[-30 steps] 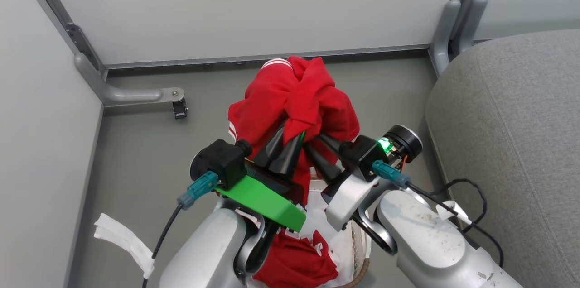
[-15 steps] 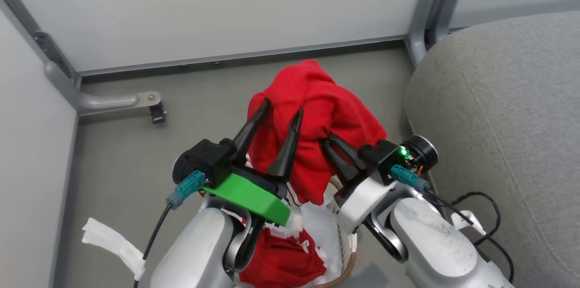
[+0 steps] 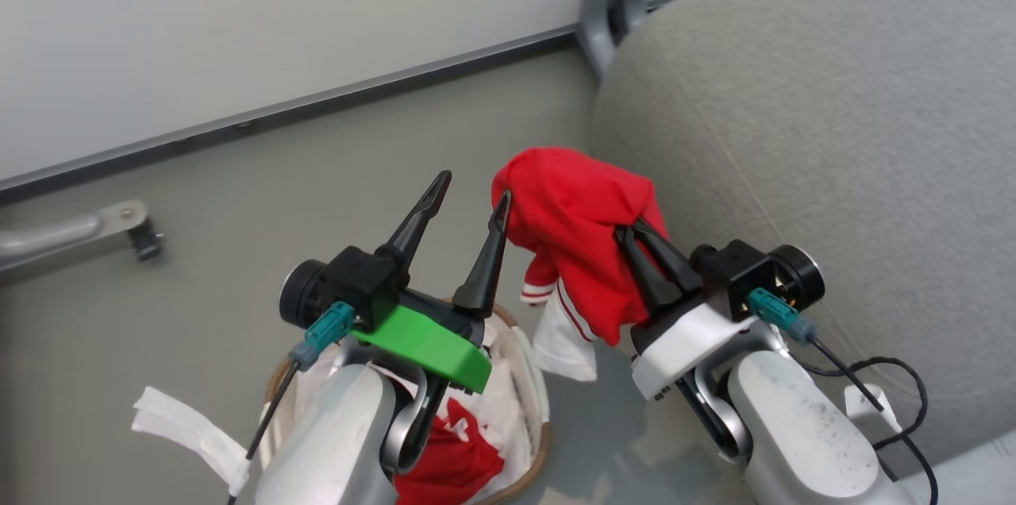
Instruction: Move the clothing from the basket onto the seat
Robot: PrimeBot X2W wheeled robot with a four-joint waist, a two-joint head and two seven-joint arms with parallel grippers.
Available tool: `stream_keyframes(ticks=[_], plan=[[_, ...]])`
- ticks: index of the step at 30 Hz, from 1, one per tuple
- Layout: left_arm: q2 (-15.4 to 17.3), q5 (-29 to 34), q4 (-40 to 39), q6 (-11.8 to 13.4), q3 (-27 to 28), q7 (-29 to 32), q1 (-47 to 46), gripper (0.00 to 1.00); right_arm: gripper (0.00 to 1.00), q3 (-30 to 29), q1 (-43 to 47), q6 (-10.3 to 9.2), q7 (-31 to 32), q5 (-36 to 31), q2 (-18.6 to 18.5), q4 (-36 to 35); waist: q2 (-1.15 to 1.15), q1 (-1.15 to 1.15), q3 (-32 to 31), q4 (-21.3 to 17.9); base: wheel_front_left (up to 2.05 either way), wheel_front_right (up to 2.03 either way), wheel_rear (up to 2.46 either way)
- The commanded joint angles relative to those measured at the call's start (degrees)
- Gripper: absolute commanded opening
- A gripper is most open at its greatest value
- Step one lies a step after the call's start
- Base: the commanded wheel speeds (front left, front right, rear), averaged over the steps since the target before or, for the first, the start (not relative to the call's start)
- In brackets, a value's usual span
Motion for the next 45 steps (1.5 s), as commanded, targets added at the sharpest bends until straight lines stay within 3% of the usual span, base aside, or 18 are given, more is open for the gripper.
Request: stream_keyframes(ticks=[1,11,22,37,45], plan=[[0.21,0.97,0.23,-0.37,0.23,0.04,0.49,1.0,0.0,-0.8,0.93,-0.06,-0.13,-0.23,-0.14,-0.83,0.0,0.0,2.18,-7.02,0.0,0.0,0.0],[0.26,3.25,0.3,-0.41,-0.13,0.05,1.82,1.0,0.0,-5.2,3.5,-0.06,-0.14,0.09,-0.11,-2.7,0.0,0.0,3.09,-16.2,0.0,0.0,0.0],[1.42,4.31,1.44,-0.38,-3.93,0.04,1.53,1.0,0.0,-9.85,-0.5,-0.06,-0.13,-2.02,-1.5,-2.03,0.0,0.0,7.37,-17.34,0.0,0.0,0.0],[7.06,5.49,2.73,-0.39,-5.86,0.04,-5.78,1.0,0.0,-17.33,-22.17,-0.06,-0.13,-7.48,-12.98,5.26,0.0,0.0,22.11,-11.52,0.0,0.0,0.0],[8.74,6.04,2.79,-0.39,-5.51,0.05,-9.05,1.0,0.0,-26.58,-30.41,-0.06,-0.13,-7.79,-16.48,13.12,0.0,0.0,28.59,-7.9,0.0,0.0,0.0]])
